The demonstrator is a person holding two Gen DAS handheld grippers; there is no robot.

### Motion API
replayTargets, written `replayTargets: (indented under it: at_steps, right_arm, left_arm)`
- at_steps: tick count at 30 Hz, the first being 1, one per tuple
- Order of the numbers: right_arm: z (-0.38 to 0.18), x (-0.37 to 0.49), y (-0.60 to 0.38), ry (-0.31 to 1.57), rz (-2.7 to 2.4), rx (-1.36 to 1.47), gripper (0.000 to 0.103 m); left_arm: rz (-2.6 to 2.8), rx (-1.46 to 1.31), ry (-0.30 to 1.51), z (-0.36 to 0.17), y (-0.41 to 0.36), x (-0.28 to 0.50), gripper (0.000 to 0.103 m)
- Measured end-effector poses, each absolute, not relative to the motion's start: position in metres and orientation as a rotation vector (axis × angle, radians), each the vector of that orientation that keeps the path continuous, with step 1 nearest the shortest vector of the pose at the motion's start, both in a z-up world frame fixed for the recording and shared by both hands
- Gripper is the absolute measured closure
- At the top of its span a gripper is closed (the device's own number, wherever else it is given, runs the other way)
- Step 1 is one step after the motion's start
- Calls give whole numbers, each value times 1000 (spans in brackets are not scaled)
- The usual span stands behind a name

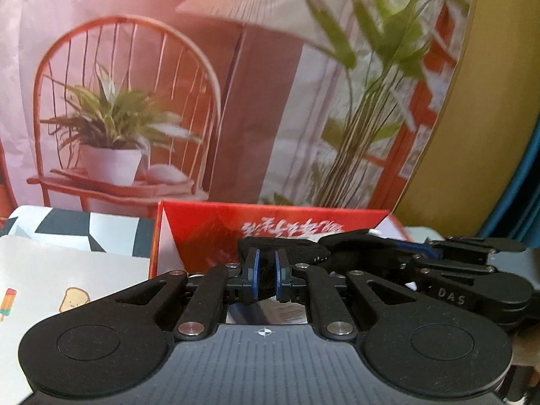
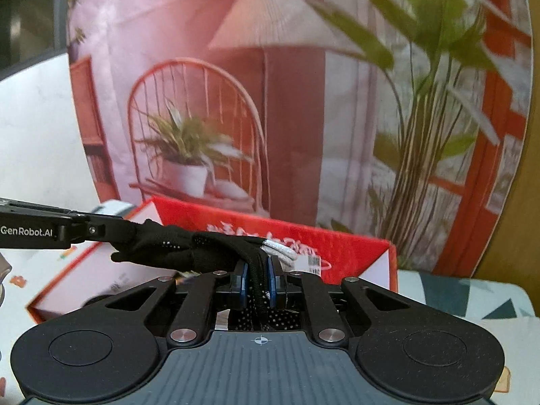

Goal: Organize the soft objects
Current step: 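Carry the black gloves over the red box with both grippers and lower them, then open both grippers to release the gloves into the box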

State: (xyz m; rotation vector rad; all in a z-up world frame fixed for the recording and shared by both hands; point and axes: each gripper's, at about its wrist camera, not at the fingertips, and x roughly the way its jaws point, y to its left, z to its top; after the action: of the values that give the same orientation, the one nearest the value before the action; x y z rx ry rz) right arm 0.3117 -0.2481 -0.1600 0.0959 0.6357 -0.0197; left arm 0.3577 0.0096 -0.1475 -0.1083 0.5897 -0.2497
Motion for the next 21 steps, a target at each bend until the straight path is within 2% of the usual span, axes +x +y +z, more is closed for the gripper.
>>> replayTargets:
  at_steps: [1,3,4,5,7,9,10,12,14,21]
  right_arm:
    - [-164,314,-249,642,-23,97,90]
    - [-169,316,-251,645,-26,105,80]
    - [-171,316,-252,640,-25,111,78]
    - [-172,315,-252,632,-24,113,74]
    - [-171,313,-253,624,-28,113,57]
    - [-168,310,-255,600,-28,125,31]
    - [-166,307,-256,586,-30,131,26]
    - [-163,302,-255,562,-44,135,7]
    - [-159,296,-254,539,-57,142,1]
    - [-154,271,-249,511,-89,167,0]
  left_arm:
    - [-250,-102,595,-150,10,361,90]
    - [-252,-93,604,-153,12,364,73]
    - [-251,-88,602,-153,13,364,51]
    - [-248,-83,591,-153,14,362,35]
    - [-236,-70,558,-150,14,357,24]
    - [-242,-74,549,-145,16,353,17]
    - [-246,-78,545,-143,17,350,12]
    - [-239,-66,535,-138,15,344,6]
    - [-235,-35,520,-133,13,336,4]
    - [-192,23,478,-125,15,301,0]
